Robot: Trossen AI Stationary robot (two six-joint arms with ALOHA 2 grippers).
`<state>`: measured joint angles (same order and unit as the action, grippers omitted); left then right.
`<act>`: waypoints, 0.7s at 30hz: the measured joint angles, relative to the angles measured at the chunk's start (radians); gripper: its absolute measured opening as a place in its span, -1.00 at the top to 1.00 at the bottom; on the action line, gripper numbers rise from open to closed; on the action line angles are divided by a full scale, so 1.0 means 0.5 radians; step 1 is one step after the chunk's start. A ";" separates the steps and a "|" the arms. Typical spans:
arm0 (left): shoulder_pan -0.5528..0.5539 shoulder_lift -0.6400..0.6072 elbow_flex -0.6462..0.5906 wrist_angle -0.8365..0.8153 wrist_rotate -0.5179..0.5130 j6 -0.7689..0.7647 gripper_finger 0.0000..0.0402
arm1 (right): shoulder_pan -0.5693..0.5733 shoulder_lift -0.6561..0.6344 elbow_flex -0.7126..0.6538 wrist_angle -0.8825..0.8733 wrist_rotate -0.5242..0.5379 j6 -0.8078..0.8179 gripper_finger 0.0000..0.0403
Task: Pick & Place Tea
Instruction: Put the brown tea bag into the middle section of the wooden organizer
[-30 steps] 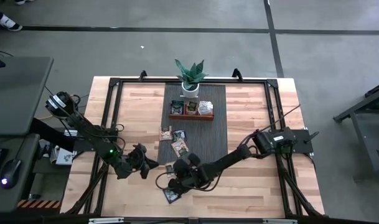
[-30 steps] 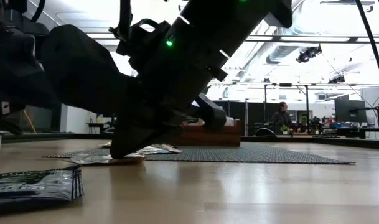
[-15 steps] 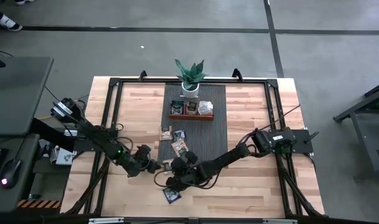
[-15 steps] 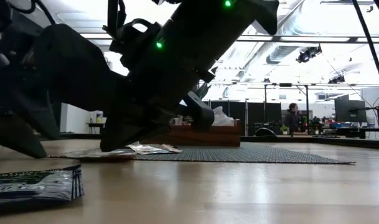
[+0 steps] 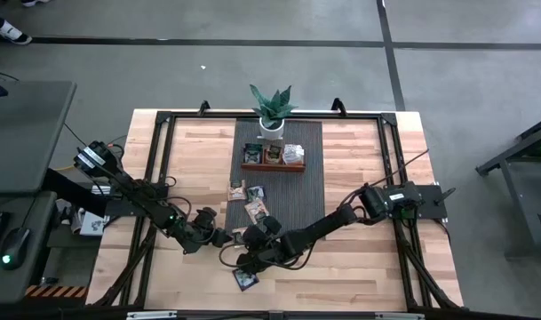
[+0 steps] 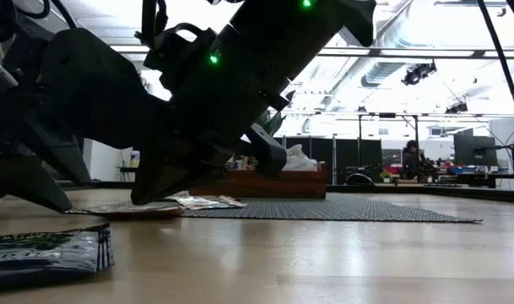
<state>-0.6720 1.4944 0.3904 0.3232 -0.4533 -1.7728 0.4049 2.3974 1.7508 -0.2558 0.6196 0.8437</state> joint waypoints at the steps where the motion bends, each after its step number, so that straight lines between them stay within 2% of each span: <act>1: 0.000 0.000 0.000 -0.002 -0.013 -0.012 0.29 | 0.000 0.000 0.000 0.000 -0.004 -0.013 1.00; 8: -0.001 0.002 -0.002 -0.002 -0.019 -0.019 0.29 | -0.003 -0.004 0.001 -0.004 -0.103 -0.026 1.00; 12: -0.002 0.002 -0.003 -0.003 -0.049 -0.032 0.29 | -0.015 -0.009 0.006 -0.094 -0.154 0.090 1.00; 21: -0.001 0.074 -0.004 0.112 -0.121 -0.024 0.29 | -0.027 -0.014 0.008 -0.145 -0.164 0.184 1.00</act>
<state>-0.6724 1.5313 0.3885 0.3790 -0.5140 -1.7847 0.3914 2.3901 1.7550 -0.3284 0.5374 0.9356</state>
